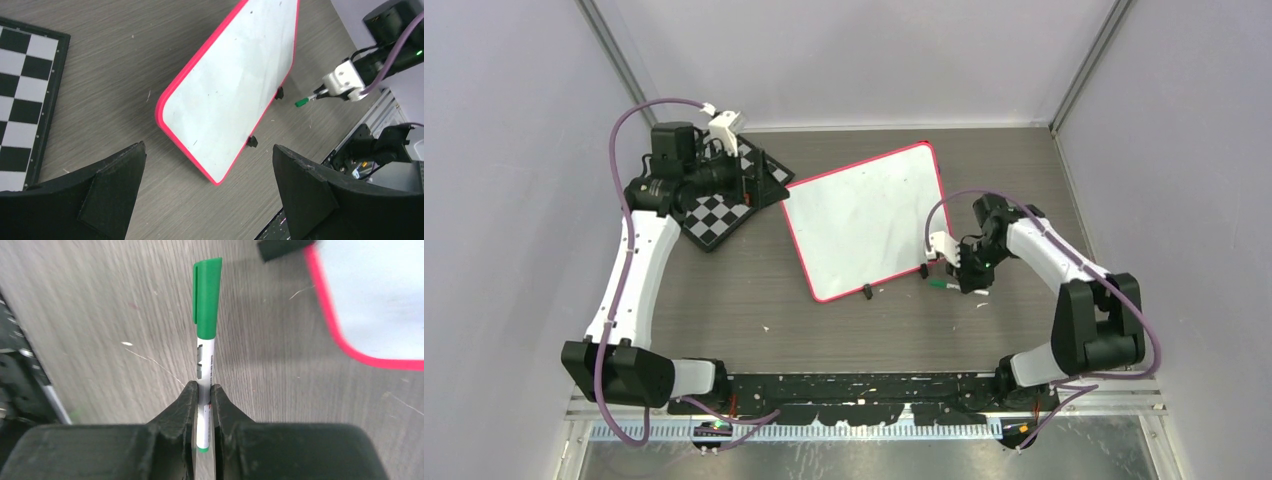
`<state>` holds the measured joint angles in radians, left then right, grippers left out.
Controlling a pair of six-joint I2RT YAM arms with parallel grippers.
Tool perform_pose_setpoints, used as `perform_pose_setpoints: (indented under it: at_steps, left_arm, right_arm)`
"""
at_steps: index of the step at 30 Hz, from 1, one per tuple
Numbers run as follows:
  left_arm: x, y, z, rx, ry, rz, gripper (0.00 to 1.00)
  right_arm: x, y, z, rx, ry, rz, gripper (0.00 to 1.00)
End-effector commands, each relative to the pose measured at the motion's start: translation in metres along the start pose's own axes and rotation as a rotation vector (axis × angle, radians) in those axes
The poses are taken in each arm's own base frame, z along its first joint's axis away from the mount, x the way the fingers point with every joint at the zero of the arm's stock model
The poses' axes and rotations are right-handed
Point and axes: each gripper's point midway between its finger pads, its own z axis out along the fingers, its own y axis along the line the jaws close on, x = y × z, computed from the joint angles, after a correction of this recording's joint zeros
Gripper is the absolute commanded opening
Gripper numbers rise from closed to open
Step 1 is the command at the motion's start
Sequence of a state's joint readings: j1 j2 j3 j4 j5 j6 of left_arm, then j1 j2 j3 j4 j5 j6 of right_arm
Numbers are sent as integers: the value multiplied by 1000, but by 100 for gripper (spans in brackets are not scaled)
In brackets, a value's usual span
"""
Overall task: Write a sentence on the whiteboard
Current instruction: Pick up the whiteboard marker from the center of the board, then pass from the right arm to the left
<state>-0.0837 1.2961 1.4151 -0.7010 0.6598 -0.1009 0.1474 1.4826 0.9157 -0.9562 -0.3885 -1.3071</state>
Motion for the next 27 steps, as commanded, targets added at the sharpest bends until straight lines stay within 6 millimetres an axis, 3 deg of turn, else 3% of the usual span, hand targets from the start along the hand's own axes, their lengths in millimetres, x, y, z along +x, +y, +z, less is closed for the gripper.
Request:
perform_pose_setpoints:
  at_steps: [1,9,14,18,25,27]
  left_arm:
    - [-4,-28,-11,116,27,141,100]
    - [41,-70,-1,211,185,408,100]
    - [55,-98,4,282,204,595,100]
    - [50,-105,8,282,176,588,100]
    - [35,-99,3,181,116,540,100]
    - [41,-102,1,229,132,557,100]
  right_arm:
    - [-63,17,-50,4,-188,136,0]
    - [-154,29,-101,-2,-389,415,0]
    - [-197,44,-121,-159,-499,526,0]
    - [-209,45,-125,-201,-533,596,0]
    - [-204,54,-128,-198,-519,624,0]
    - [-202,58,-127,-225,-504,644,0]
